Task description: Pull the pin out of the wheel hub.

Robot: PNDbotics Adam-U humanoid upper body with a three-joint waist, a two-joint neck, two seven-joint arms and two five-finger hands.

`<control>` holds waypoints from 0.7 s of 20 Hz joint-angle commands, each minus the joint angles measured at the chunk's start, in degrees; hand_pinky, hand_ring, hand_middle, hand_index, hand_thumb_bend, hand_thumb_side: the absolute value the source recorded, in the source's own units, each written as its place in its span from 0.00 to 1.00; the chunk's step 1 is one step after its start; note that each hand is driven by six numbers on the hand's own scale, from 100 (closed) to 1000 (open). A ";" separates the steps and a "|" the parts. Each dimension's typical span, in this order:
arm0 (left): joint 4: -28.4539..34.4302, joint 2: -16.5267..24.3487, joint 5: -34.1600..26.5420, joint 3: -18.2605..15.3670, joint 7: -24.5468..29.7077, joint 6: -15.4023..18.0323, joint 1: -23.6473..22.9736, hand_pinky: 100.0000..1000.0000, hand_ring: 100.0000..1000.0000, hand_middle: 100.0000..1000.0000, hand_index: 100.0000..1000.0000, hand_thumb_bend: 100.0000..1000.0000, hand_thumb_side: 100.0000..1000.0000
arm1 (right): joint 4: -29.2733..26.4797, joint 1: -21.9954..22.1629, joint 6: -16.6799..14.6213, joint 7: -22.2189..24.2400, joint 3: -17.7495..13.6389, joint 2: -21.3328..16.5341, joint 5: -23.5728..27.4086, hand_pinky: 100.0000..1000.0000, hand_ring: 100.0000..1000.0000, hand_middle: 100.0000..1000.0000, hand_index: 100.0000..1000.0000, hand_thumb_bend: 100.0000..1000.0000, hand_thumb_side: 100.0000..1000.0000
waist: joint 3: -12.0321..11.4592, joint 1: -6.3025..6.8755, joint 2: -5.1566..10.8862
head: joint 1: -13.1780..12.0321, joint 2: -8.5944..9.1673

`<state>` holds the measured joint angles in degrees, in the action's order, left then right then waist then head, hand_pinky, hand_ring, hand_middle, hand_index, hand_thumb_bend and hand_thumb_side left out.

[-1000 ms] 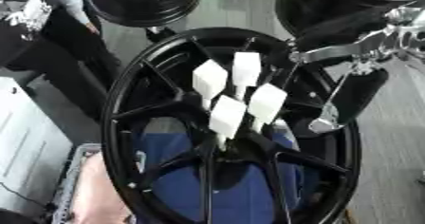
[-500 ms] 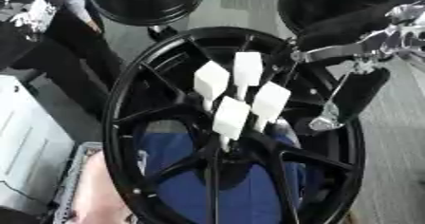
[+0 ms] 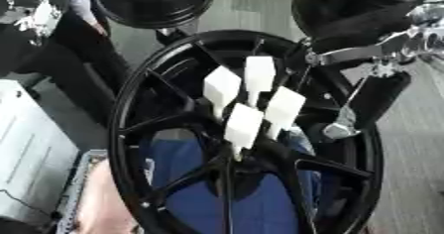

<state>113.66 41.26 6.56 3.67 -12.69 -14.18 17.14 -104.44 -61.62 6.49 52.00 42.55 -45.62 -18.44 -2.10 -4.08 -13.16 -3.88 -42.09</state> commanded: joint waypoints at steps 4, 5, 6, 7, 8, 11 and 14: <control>0.93 1.01 0.19 -0.58 0.12 0.03 0.55 0.73 0.86 0.72 0.74 0.38 0.73 | 0.87 -1.52 -1.20 -0.04 -0.38 -0.31 -0.89 0.89 0.89 0.82 0.86 0.39 0.32 | -0.08 0.41 0.35 | -0.31 0.99; 0.93 0.99 0.19 -0.57 0.12 0.05 0.59 0.73 0.86 0.72 0.74 0.38 0.73 | 1.13 -1.60 -1.34 -0.04 -0.18 -0.18 -0.86 0.89 0.89 0.82 0.86 0.39 0.32 | -0.12 0.40 0.25 | -0.30 1.09; 0.93 0.97 0.18 -0.56 0.14 0.06 0.62 0.73 0.86 0.72 0.74 0.38 0.73 | 1.40 -1.69 -1.50 -0.04 -0.02 -0.03 -0.93 0.89 0.89 0.82 0.86 0.39 0.33 | -0.17 0.39 0.14 | -0.28 1.22; 0.93 0.94 0.17 -0.54 0.17 0.07 0.62 0.73 0.86 0.72 0.74 0.38 0.73 | 1.68 -1.78 -1.72 -0.04 0.13 0.13 -1.12 0.89 0.89 0.82 0.86 0.39 0.33 | -0.23 0.40 0.02 | -0.27 1.38; 0.93 0.91 0.15 -0.54 0.19 0.06 0.61 0.73 0.86 0.72 0.74 0.38 0.73 | 2.00 -1.82 -1.97 -0.04 0.22 0.25 -1.34 0.89 0.90 0.82 0.86 0.39 0.34 | -0.31 0.40 -0.12 | -0.29 1.57; 0.93 0.91 0.12 -0.63 0.14 0.00 0.47 0.73 0.86 0.72 0.74 0.38 0.73 | 3.00 -1.89 -2.80 -0.04 0.23 0.44 -2.15 0.89 0.90 0.83 0.85 0.40 0.35 | -0.47 0.38 -0.45 | -0.37 1.85; 0.93 0.82 0.08 -0.68 0.08 0.00 0.46 0.73 0.86 0.72 0.74 0.38 0.73 | 3.65 -1.99 -3.43 -0.04 0.11 0.74 -2.36 0.89 0.89 0.82 0.85 0.38 0.34 | -0.55 0.30 -0.73 | -0.40 2.01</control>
<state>113.66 41.23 6.56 3.67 -12.66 -14.17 17.15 -101.11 -62.49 3.42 52.01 43.44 -44.42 -20.27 -2.55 -4.02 -14.71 -4.13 -40.71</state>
